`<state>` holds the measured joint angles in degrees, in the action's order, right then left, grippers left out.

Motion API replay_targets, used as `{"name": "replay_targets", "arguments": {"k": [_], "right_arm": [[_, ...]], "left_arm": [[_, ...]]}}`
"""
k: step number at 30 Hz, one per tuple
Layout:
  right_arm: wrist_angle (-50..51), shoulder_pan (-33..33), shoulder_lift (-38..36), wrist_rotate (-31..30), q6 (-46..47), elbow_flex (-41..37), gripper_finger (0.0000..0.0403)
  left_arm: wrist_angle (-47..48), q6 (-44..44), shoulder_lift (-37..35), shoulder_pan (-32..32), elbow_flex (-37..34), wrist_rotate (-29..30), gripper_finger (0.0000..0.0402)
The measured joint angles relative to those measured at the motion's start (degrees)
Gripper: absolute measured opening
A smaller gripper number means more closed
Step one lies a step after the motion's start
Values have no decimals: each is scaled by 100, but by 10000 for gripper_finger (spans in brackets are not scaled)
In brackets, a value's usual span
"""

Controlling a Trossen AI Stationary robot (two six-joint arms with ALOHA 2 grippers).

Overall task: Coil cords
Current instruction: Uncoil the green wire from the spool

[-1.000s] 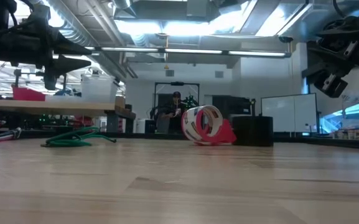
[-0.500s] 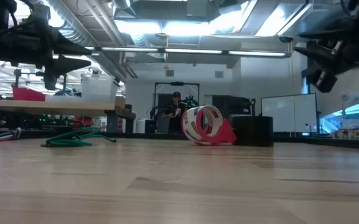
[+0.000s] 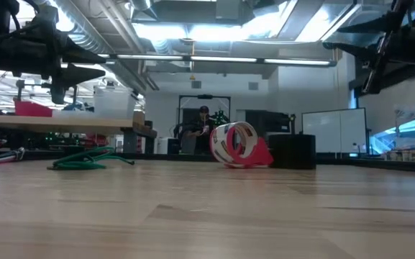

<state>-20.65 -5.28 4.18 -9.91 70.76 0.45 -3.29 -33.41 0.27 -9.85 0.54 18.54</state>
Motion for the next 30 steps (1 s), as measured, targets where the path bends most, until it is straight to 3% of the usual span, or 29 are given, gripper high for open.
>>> {"name": "replay_targets", "arguments": {"k": [6,17,23,27,30], "right_arm": [[-561,6,621,351,256,112,117],[-526,6,3533,708,-1723,2187,117],[292,2,4597,799,-2281,3115,117],[531,2,5112,795,-2011,3434,117],[525,6,5531,996,-1803,3542,117]], "left_arm": [[-92,-488,0,-7,2,584,129],[-54,-3073,111,-7,2,785,129],[-33,-2625,168,0,2,297,129],[-22,-2062,166,0,2,183,129],[61,-1640,166,0,46,-355,129]]}}
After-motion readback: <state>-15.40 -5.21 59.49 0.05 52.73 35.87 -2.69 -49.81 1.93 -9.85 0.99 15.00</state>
